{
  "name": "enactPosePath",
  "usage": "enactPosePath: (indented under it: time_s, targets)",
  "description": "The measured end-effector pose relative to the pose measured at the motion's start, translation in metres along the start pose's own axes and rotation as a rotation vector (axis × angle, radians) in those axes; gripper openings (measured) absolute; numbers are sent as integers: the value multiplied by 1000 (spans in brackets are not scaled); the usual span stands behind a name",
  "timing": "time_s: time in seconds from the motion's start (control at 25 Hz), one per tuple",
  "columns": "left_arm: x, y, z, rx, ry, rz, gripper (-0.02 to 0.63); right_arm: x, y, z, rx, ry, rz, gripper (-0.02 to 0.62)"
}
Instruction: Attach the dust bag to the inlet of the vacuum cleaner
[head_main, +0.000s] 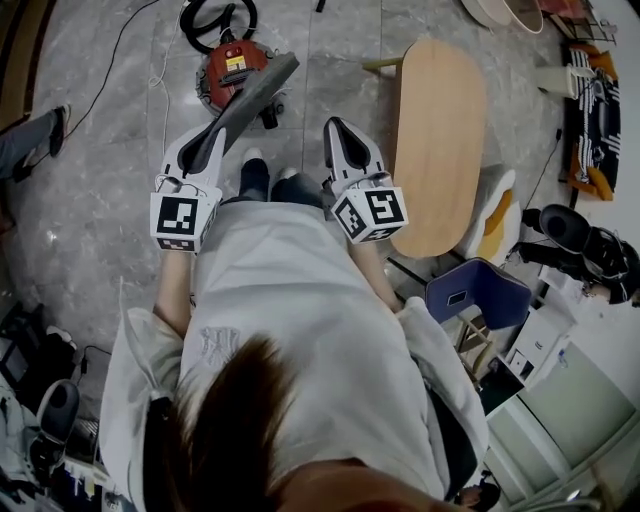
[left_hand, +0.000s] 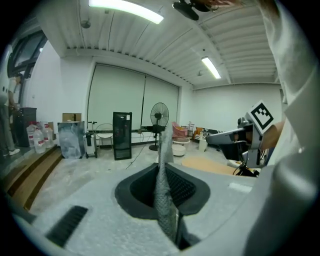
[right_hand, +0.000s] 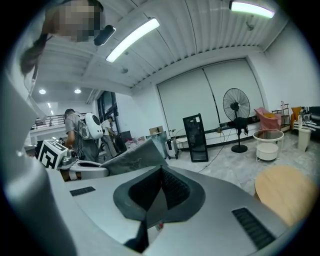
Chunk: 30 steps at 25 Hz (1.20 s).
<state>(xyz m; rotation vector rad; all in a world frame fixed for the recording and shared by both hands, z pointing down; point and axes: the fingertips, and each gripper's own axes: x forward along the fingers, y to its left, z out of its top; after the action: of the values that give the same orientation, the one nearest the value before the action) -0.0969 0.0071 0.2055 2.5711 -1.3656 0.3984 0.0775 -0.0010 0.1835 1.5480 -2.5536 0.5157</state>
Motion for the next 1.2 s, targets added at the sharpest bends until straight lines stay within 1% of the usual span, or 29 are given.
enactPosePath:
  time_s: [0.16, 0.32, 0.44, 0.56, 0.68, 0.76, 0.84, 0.88, 0.92, 0.96, 1.12, 1.16, 1.2]
  targets:
    - [1, -3, -7, 23, 18, -26, 37, 13, 4, 4, -21, 5, 29, 2]
    - [0, -6, -12, 14, 32, -60, 37, 28, 12, 12, -24, -18, 92, 2]
    - [-4, -9, -10, 26, 40, -83, 37, 38, 23, 23, -31, -43, 166, 2]
    - [-4, -10, -11, 63, 55, -96, 37, 48, 35, 32, -58, -71, 245, 2]
    - [0, -14, -12, 113, 85, -106, 37, 53, 45, 40, -107, -90, 327, 3]
    - [5, -18, -14, 145, 112, -127, 37, 53, 54, 43, -164, -90, 411, 3]
    - [10, -24, -21, 168, 151, -164, 37, 51, 68, 39, -258, -51, 532, 3]
    - [13, -27, -26, 179, 174, -186, 37, 50, 74, 34, -310, -15, 590, 38]
    - [16, -31, -31, 195, 195, -208, 37, 51, 79, 27, -357, 27, 638, 101]
    - [20, -34, -33, 216, 215, -229, 37, 52, 81, 19, -394, 71, 677, 121]
    - [40, -44, -40, 321, 297, -314, 37, 56, 77, -12, -496, 252, 777, 129]
    - [44, -48, -42, 346, 317, -335, 37, 56, 74, -19, -505, 291, 796, 139]
    - [48, -52, -44, 369, 335, -356, 37, 55, 71, -26, -512, 327, 811, 164]
